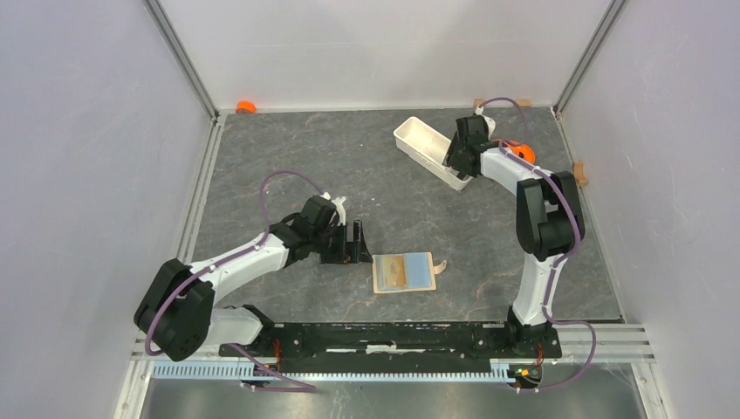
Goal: Put the credit cards into the card holder
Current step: Pick up the credit card from the storage box.
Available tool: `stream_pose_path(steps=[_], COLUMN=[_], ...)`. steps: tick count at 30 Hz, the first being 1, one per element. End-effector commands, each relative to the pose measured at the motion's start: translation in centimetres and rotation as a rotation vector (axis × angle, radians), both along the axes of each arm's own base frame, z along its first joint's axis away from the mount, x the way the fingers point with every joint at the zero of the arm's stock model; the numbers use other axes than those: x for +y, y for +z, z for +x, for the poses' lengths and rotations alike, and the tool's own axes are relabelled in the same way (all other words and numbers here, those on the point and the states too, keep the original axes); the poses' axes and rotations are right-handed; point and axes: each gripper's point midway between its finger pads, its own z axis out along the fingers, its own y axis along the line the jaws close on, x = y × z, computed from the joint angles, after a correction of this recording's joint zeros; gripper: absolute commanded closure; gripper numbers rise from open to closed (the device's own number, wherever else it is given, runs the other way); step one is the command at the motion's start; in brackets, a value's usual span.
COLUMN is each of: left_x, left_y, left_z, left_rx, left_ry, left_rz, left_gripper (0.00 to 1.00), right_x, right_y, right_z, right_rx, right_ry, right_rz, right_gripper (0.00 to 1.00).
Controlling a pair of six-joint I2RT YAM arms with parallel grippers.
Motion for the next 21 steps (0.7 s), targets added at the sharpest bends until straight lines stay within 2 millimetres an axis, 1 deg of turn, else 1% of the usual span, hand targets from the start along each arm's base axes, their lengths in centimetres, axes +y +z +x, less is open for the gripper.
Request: stream_pose_path(steps=[1,6,9,12,18,21], left_x=[-0.1,0.0,0.0,0.0,0.0,0.0], left_y=[1.3,1.3,1.3,1.2,1.1,1.1], left_z=[0.7,0.7,0.7,0.7,0.6,0.5], left_rx=[-0.064,-0.068,-0.067,-0.065,-0.062,-0.062], left_ry=[-0.022,-0.018,-0.018,-0.018,-0.02,-0.02], left_rz=[-0.016,-0.015,-0.015,-0.017,-0.018,-0.019], left_gripper=[0.12,0.12,0.12,0.12,0.12,0.12], right_x=[1.0,0.9,0.8,0.5,0.3,0.2], right_y=[3.2,4.9,5.5,5.5,5.4,5.5], right_z=[2.8,3.3,3.1,2.8,2.3,2.1], right_rx=[-0.121,-0.159,-0.162,-0.158,-0.149,-0.154], right_ry=[-0.017,-0.026,-0.032,-0.037,-0.05,-0.054], right_rz=[0.062,0.066,0.062,0.055,0.051,0.05], right_gripper=[0.42,0.45,0.46,0.49,0.58,0.67])
